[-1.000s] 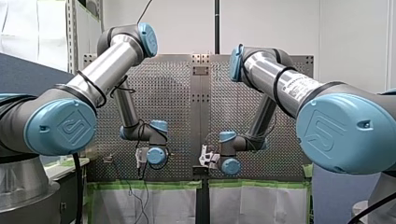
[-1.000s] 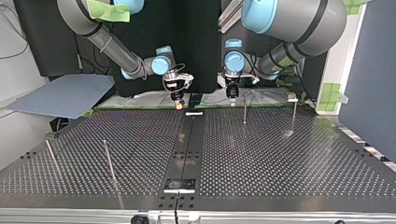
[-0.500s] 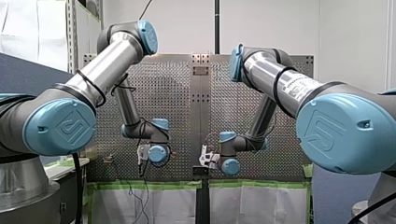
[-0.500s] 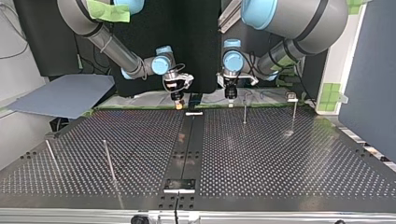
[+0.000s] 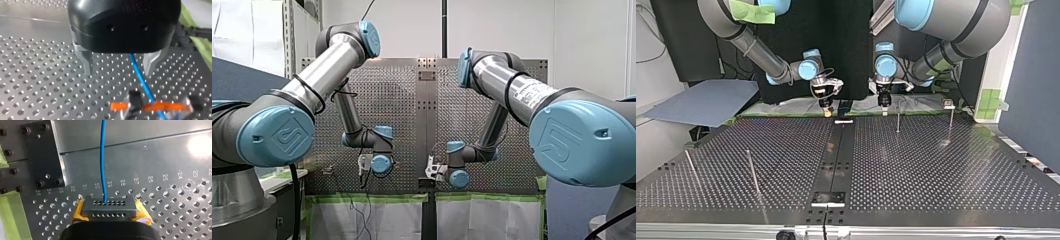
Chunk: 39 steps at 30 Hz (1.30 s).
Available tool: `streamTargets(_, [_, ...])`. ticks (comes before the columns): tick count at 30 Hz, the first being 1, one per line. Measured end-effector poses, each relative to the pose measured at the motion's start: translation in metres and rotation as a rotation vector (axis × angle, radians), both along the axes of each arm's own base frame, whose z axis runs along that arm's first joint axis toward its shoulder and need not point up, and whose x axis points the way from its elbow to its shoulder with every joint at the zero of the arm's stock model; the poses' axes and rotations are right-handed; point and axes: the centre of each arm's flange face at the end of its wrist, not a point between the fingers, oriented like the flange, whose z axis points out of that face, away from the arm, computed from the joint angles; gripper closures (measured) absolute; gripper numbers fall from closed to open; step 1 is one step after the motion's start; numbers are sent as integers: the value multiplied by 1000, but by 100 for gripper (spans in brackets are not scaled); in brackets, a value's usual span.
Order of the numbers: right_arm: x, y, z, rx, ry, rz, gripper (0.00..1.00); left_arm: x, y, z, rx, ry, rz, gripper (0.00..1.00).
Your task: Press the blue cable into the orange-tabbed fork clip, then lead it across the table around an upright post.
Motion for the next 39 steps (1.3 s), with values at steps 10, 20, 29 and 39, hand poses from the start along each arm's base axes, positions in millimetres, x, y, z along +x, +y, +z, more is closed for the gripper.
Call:
streamTargets(10, [0, 0, 0, 1, 0, 0, 100, 8, -3, 7, -21, -75, -8, 100])
streamTargets(20, [0, 1, -1, 2, 1, 0, 100, 10, -6, 8, -34, -87, -33, 100])
streamTargets(29, [1, -2, 1, 4, 5, -2, 100, 9, -8, 8, -47, -88, -43, 100])
streamTargets(39, [6, -15, 44, -17, 37, -39, 100, 9, -19, 26, -91, -107, -96, 100])
